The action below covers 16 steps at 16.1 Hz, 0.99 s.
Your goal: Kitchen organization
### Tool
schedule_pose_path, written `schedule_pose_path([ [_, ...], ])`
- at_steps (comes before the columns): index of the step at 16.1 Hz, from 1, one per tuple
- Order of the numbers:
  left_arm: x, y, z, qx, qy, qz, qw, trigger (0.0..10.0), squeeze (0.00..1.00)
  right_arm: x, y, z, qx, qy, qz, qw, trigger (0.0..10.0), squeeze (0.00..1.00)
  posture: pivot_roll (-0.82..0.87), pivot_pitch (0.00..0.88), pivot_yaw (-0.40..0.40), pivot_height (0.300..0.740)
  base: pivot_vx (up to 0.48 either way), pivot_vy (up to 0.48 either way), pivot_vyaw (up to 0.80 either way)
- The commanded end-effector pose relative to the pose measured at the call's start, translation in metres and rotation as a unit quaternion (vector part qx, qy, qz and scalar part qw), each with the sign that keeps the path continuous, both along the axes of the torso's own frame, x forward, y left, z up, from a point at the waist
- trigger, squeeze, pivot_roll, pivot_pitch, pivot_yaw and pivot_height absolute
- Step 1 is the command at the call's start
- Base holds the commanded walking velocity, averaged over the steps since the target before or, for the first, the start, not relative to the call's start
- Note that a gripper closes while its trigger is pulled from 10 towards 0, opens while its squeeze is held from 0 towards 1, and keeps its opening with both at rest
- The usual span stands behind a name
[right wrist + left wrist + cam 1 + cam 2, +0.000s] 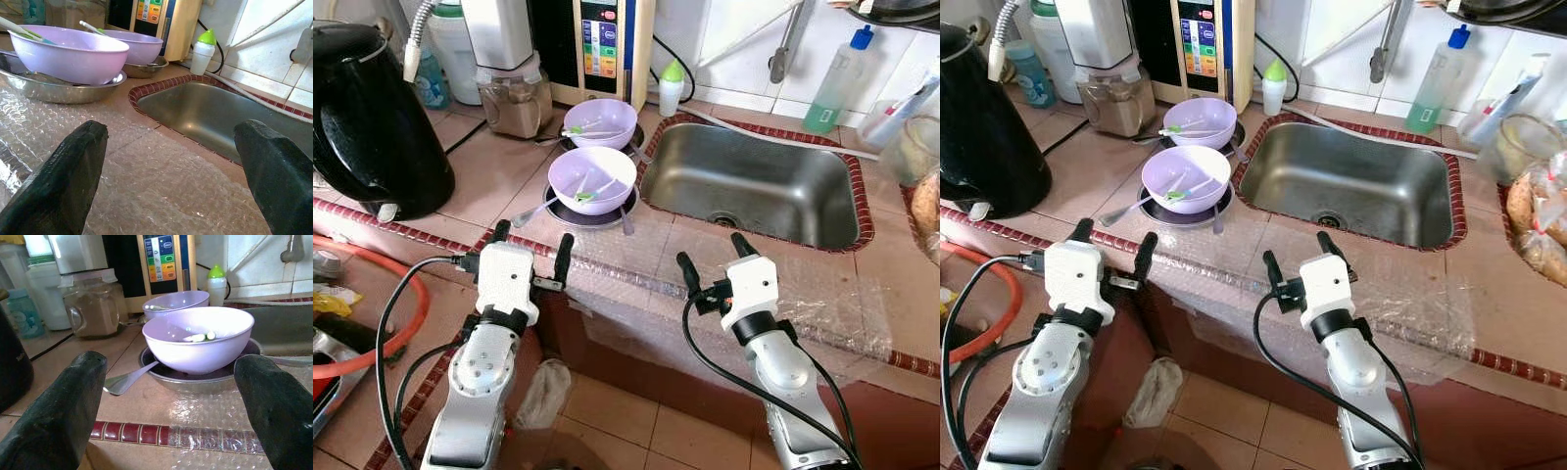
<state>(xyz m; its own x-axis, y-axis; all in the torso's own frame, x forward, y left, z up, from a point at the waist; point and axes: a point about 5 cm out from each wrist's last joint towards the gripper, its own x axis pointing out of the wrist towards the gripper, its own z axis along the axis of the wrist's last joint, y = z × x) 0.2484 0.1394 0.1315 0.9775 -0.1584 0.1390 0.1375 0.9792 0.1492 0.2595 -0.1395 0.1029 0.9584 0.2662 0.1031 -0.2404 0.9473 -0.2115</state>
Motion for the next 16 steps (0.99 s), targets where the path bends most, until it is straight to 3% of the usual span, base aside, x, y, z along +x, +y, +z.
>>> schedule_pose_path([
  [1, 0.001, -0.002, 0.005, 0.003, -0.009, -0.008, 1.0, 10.0, 0.0, 0.002, -0.002, 0.008, -0.006, -0.022, -0.008, 1.0, 10.0, 0.0, 0.03, 0.0, 0.006, 0.74, 0.262, 0.0, 0.0],
  [6, -0.001, 0.004, 0.018, 0.004, -0.03, -0.003, 1.0, 10.0, 0.0, 0.002, -0.005, 0.034, -0.004, -0.067, -0.016, 0.998, 10.0, 0.0, 0.02, 0.0, 0.01, 0.74, 0.265, 0.0, 0.0],
  [11, -0.001, 0.003, 0.021, 0.001, -0.033, -0.003, 0.999, 10.0, 0.0, 0.004, -0.002, 0.035, -0.009, -0.068, -0.006, 0.998, 10.0, 0.0, 0.02, 0.0, 0.002, 0.74, 0.286, 0.0, 0.0],
  [16, -0.003, 0.005, 0.023, 0.001, -0.039, 0.005, 0.999, 10.0, 0.0, 0.004, -0.001, 0.033, -0.011, -0.065, -0.004, 0.998, 10.0, 0.0, 0.03, 0.0, 0.001, 0.74, 0.0, 0.0, 0.0],
])
